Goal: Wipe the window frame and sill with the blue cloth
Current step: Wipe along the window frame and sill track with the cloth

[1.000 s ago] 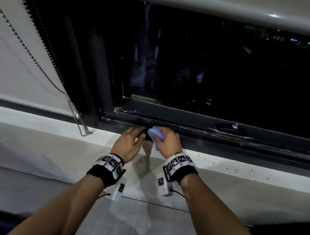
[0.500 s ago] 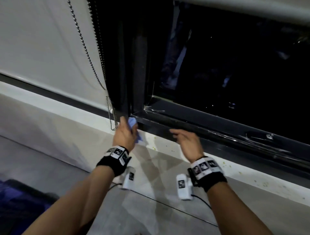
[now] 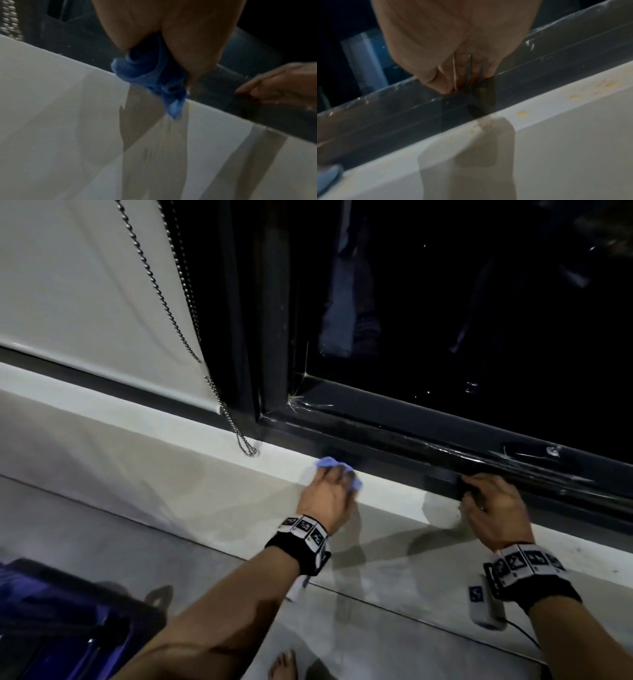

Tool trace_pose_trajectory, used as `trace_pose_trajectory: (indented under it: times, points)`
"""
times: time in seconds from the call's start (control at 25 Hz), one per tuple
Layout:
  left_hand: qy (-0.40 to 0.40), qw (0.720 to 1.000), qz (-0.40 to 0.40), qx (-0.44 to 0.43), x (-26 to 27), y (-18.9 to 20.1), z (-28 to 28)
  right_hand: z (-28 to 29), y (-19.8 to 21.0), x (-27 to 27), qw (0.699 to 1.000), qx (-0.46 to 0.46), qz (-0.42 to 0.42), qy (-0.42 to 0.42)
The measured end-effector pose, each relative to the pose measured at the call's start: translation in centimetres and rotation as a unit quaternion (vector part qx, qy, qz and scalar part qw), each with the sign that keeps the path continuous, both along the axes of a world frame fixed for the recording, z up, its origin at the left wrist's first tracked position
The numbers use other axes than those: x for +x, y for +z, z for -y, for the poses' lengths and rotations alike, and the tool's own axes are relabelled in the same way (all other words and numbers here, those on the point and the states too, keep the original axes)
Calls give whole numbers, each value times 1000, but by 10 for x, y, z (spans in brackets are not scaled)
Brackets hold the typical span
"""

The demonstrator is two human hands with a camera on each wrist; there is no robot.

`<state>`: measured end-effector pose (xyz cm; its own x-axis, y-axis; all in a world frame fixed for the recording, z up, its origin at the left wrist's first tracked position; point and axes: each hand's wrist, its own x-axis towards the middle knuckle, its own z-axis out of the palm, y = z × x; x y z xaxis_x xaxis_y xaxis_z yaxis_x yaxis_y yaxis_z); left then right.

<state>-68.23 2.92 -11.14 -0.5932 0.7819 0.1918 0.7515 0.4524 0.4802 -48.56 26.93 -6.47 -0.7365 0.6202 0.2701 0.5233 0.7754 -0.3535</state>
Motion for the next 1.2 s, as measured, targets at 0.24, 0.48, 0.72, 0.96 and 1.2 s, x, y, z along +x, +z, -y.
trace_pose_trajectory:
  times: [0.24, 0.48, 0.72, 0.96, 1.2]
  points:
    - [134, 988, 40, 73, -48, 11, 45, -31, 22, 44, 1000, -3, 15, -27]
    - [166, 981, 30, -100, 3, 20, -36, -39, 22, 69, 993, -69, 91, 7]
    - [-135, 985, 97, -46, 112, 27, -93, -60, 38, 92, 971, -117, 198, 69]
    - [86, 994, 61, 36, 76, 31, -76, -113, 38, 143, 985, -45, 154, -66]
    - [104, 991, 47, -76, 97, 13, -115, -110, 28, 142, 981, -48, 169, -84]
